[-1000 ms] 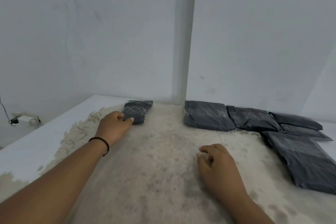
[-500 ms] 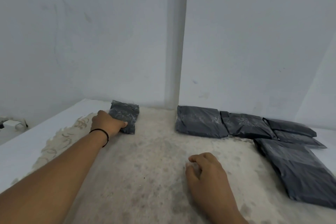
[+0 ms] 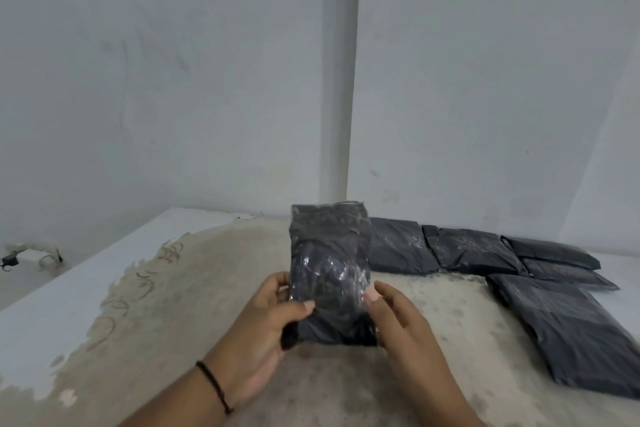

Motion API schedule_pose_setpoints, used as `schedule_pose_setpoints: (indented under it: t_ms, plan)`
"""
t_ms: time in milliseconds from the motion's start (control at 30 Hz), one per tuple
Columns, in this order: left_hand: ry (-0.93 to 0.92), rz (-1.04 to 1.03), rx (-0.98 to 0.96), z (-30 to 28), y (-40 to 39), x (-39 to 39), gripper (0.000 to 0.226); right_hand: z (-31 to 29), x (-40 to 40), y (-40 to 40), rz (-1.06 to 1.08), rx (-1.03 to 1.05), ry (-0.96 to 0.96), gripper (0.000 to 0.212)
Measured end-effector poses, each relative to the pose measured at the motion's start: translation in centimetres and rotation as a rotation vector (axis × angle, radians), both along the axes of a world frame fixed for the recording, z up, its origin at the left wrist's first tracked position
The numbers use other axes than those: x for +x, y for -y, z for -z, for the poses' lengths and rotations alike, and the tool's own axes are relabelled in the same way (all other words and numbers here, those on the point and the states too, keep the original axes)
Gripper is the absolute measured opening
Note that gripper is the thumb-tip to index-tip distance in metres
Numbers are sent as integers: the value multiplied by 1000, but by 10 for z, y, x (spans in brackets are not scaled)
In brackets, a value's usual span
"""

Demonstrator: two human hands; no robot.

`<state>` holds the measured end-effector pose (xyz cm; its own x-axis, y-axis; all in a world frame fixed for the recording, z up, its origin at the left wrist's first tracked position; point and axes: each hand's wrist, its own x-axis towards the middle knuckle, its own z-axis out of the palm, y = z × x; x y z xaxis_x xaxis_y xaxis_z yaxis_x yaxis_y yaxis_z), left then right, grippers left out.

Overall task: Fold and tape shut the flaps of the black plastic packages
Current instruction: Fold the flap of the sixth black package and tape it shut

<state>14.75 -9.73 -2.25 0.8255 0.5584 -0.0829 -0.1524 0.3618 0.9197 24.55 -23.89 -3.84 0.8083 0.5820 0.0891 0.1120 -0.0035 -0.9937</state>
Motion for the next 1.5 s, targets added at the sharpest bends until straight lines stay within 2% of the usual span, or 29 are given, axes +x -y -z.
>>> schedule_pose_setpoints:
  t_ms: [33, 100, 233, 367, 500, 567, 667, 767, 967, 1133, 1200, 1300, 1333, 1500]
  plan:
    - [8, 46, 0, 3, 4, -3, 40, -2, -1, -1, -55, 35, -62, 63]
    - [11, 118, 21, 7, 6, -7, 53, -3, 2, -3, -106, 140, -182, 54]
    - [50, 188, 0, 5, 6, -8, 56, -9, 4, 1, -194, 227, -360, 28]
    - [107, 156, 26, -1, 4, -10, 43, -12, -2, 5, -336, 112, -280, 32]
    - [114, 103, 30, -4, 0, -16, 25, -16, -9, 3, -382, 54, -213, 33]
    - [119, 119, 39, -5, 1, -18, 29, -19, -12, 3, -379, 77, -187, 37]
    - [129, 150, 64, -8, 2, -20, 39, -27, -14, 4, -332, 117, -120, 30]
    - [171, 173, 109, -11, 4, -22, 39, -33, -14, 5, -298, 111, -76, 22]
    - [223, 172, 185, -15, 1, -25, 38, -41, -14, 7, -305, 121, 9, 25]
    - [237, 221, 199, -16, -1, -27, 43, -46, -14, 10, -331, 162, -29, 28]
    - [237, 245, 199, -17, 1, -27, 40, -47, -14, 10, -343, 190, -58, 28]
    - [227, 199, 185, -20, 2, -27, 23, -48, -15, 10, -315, 221, -84, 28]
    - [233, 175, 197, -20, 3, -28, 26, -48, -15, 10, -306, 219, -73, 28]
    - [273, 129, 223, -20, 5, -27, 35, -50, -16, 10, -283, 201, -6, 52]
